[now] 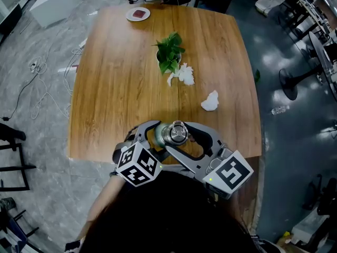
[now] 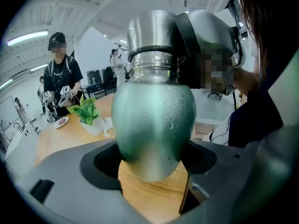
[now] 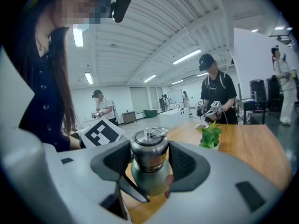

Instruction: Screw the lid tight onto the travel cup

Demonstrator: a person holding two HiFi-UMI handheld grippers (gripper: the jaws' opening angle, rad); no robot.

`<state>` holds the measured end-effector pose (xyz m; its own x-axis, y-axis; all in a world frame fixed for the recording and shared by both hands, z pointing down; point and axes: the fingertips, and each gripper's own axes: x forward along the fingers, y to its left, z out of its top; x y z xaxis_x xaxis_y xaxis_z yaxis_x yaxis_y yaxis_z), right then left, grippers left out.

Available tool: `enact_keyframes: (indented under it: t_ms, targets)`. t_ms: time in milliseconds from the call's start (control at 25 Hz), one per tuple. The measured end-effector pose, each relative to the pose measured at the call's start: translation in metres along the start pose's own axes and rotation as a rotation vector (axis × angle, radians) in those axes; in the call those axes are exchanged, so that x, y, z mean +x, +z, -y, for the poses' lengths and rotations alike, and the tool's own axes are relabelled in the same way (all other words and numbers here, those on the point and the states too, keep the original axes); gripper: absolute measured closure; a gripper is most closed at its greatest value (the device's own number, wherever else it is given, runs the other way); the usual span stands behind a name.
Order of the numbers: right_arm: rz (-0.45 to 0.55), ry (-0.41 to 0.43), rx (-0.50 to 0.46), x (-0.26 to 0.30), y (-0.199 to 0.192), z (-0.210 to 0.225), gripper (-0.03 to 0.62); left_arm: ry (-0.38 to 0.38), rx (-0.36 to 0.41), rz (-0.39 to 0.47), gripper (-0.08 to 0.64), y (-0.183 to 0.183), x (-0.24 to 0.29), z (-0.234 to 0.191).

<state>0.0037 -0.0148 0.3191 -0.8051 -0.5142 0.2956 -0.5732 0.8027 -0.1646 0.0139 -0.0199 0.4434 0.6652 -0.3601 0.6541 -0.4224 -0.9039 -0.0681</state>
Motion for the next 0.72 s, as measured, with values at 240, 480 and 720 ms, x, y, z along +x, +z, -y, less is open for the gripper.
enact_keyframes:
  t_ms: [240,480,720]
  targets:
    - [-0.022,0.004,-0.016,0.006,-0.008,0.0,0.327,-0.009,0.003,0.009,0.172,0.002,0.002,0.001]
    - [-0.002,0.032,0.001,0.007,-0.005,-0.003,0.327,-0.021,-0.011,0.032,0.172,0.006,0.001,0.001]
    - [0.036,0.092,0.02,0.0,0.003,-0.008,0.321,-0.083,-0.017,0.05,0.172,0.003,-0.002,0.005]
